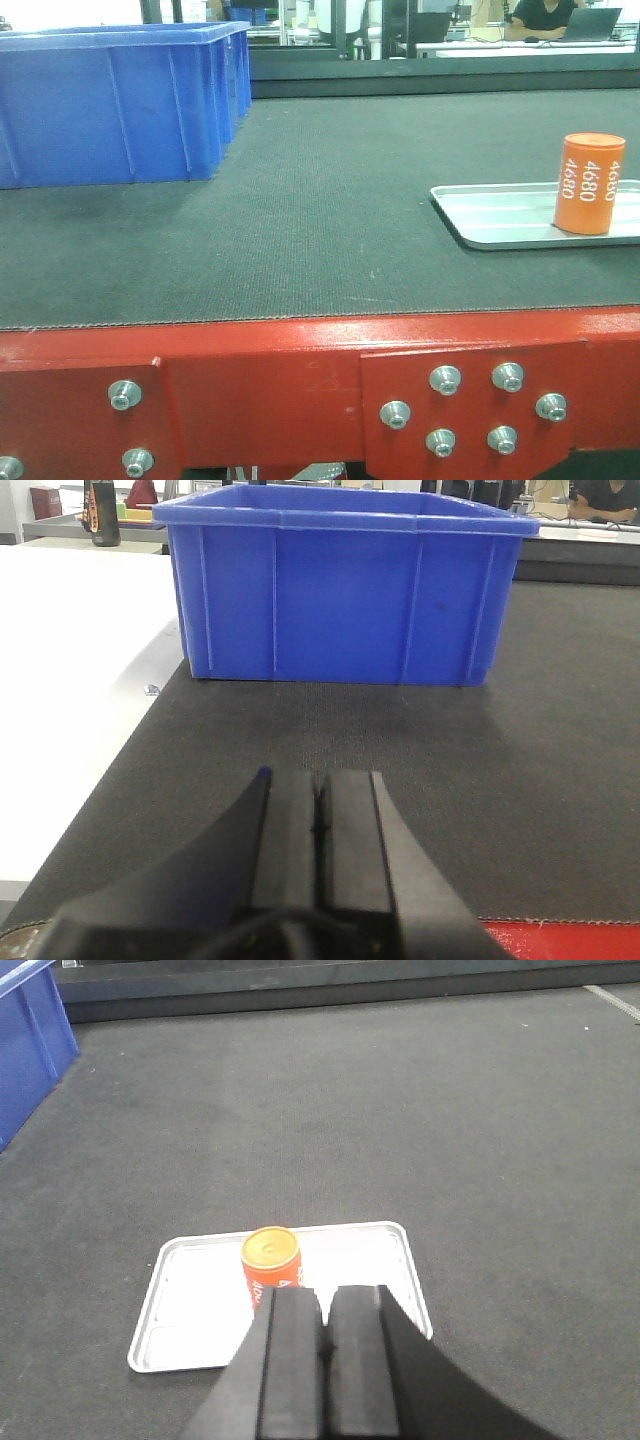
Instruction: Grab orange capacitor from left shelf to right conveyor
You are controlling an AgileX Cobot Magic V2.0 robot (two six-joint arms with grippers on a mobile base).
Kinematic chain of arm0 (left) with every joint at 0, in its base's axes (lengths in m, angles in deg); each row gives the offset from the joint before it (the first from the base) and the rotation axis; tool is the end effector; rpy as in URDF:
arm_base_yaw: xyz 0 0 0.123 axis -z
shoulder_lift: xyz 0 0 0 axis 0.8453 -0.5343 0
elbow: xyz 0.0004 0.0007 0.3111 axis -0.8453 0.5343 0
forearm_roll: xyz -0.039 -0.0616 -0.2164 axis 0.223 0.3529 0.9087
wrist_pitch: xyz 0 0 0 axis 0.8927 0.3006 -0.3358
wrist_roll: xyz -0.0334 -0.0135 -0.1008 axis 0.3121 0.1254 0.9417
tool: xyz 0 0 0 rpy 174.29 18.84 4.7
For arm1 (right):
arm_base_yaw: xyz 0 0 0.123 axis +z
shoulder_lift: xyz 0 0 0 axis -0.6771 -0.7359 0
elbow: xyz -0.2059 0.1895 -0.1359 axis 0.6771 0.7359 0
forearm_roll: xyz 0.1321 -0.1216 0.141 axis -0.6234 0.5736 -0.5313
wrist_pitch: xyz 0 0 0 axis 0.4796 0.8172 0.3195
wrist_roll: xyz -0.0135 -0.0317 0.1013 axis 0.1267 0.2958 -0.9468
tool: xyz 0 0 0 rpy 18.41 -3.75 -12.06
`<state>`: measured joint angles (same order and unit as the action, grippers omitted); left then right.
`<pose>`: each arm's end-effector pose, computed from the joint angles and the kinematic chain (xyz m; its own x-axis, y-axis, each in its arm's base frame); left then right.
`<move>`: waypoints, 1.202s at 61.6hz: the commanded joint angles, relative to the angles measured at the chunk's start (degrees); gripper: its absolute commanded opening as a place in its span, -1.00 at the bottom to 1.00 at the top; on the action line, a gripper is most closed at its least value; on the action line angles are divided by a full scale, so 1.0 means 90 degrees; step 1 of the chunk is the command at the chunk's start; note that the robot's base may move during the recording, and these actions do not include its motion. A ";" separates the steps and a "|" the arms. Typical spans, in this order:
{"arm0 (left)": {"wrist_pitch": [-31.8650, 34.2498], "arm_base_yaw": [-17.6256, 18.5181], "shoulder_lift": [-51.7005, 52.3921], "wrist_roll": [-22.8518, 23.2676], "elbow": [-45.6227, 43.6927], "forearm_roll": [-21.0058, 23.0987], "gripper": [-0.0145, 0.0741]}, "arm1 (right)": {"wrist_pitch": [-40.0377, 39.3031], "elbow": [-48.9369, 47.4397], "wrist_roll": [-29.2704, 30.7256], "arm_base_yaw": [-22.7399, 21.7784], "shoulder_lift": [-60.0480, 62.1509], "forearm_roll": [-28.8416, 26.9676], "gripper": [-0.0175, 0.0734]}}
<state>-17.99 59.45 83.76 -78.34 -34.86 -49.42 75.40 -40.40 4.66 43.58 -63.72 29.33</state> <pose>0.0227 -0.0011 0.1974 0.0006 -0.0461 -0.9989 0.0353 0.9983 -0.0460 0.0792 -0.0037 0.3482 -0.2178 0.1225 -0.9683 0.0564 0.9920 0.1128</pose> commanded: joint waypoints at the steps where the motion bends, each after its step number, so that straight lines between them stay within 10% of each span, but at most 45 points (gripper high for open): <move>1: 0.0578 0.0029 0.0072 0.0010 -0.0032 0.0011 -0.96 | -0.0515 -0.0188 -0.0003 0.0004 -0.0005 0.0021 -0.48; 30: 0.0578 0.0029 0.0072 0.0010 -0.0032 0.0011 -0.96 | -0.1547 0.1844 0.1733 -0.0001 0.1574 -0.0925 -0.48; 74: 0.0578 0.0029 0.0072 0.0010 -0.0032 0.0011 -0.96 | -0.2181 0.3984 0.1716 -0.0021 0.3560 -0.1290 -0.48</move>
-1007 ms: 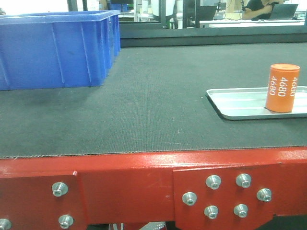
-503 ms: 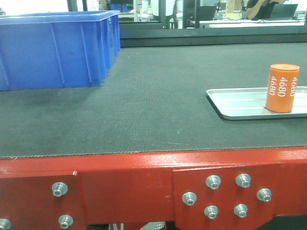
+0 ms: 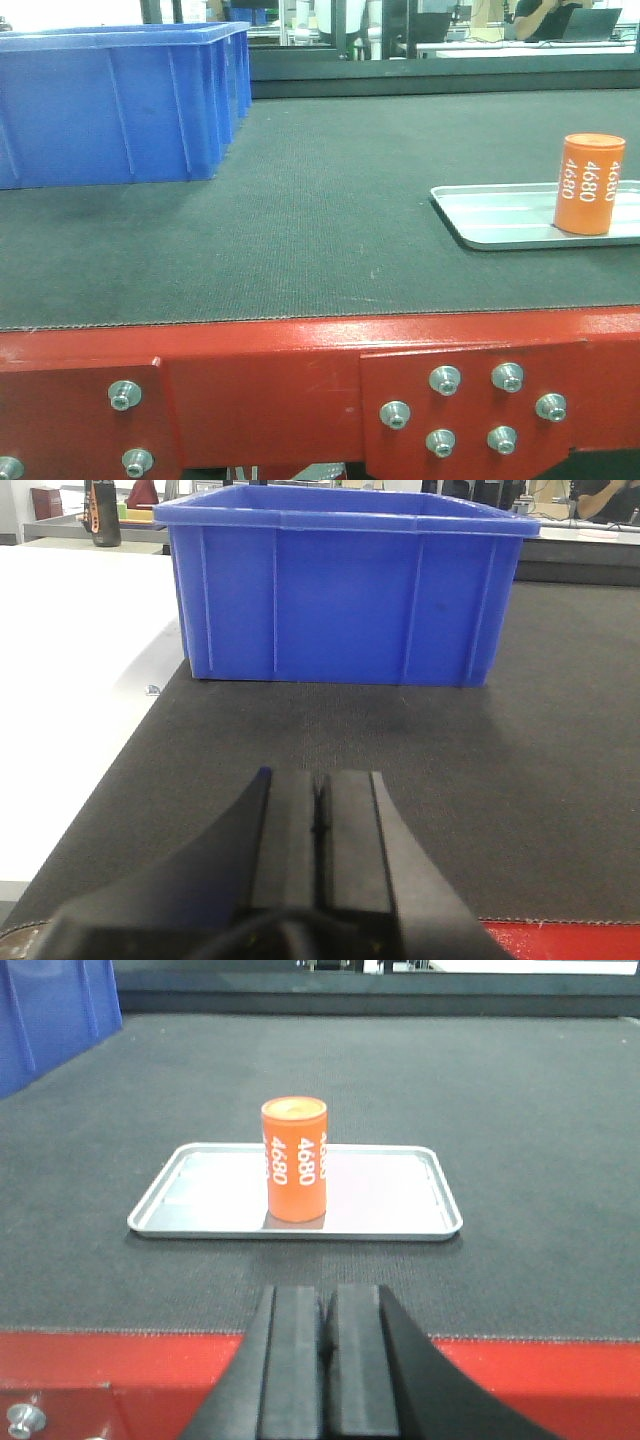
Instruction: Grab orange capacitor from left shelf to right conveyor
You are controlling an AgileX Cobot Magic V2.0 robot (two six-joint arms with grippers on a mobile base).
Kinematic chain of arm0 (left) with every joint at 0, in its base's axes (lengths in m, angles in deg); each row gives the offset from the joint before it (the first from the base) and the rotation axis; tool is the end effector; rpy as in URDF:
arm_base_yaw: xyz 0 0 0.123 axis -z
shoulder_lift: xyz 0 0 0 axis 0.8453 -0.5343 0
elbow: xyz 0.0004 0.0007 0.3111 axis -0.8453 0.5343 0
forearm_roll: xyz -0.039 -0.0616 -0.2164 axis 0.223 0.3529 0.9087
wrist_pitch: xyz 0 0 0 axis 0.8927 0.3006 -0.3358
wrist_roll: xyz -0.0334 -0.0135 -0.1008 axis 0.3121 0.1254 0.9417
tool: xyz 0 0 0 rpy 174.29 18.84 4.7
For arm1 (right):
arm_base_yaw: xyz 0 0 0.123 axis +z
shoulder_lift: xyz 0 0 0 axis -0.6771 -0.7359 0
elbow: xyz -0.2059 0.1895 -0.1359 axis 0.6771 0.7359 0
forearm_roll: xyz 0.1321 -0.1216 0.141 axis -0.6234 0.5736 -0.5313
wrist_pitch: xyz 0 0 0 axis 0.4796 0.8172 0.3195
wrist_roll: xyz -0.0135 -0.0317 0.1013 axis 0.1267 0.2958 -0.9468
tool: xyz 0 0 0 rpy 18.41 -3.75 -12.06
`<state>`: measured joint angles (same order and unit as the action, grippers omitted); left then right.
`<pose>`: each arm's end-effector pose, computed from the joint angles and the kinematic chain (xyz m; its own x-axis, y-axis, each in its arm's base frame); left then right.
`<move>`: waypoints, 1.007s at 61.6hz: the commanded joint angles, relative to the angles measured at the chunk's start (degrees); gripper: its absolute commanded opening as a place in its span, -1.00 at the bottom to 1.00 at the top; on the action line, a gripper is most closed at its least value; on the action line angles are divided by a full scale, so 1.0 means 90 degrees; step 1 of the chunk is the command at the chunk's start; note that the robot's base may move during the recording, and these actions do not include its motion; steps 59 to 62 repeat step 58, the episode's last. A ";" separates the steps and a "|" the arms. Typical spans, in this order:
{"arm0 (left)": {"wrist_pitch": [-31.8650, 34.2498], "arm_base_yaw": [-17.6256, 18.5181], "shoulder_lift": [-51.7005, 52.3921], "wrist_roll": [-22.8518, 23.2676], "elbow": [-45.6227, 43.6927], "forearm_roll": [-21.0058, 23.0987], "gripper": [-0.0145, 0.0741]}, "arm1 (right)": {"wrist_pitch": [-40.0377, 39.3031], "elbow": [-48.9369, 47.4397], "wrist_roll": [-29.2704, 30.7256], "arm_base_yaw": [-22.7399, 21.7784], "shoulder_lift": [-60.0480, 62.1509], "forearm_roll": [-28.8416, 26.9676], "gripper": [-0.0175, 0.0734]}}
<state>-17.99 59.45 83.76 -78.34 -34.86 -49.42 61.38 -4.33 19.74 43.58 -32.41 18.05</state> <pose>0.0227 -0.0011 0.1974 0.0006 -0.0461 -0.9989 0.0353 0.9983 -0.0460 0.0224 0.0014 0.1910 -0.0670 0.0496 -0.9965 -0.0231 0.9984 0.0512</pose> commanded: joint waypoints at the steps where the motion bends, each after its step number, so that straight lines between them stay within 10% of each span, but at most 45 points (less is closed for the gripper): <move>1: 0.0578 0.0029 0.0072 0.0010 -0.0032 0.0011 -0.96 | -0.0624 -0.0023 0.0040 -0.0021 0.0081 -0.0038 -0.48; 62: 0.0578 0.0029 0.0072 0.0010 -0.0032 0.0011 -0.96 | -0.0624 -0.0023 0.0040 -0.0021 0.0081 -0.0038 -0.48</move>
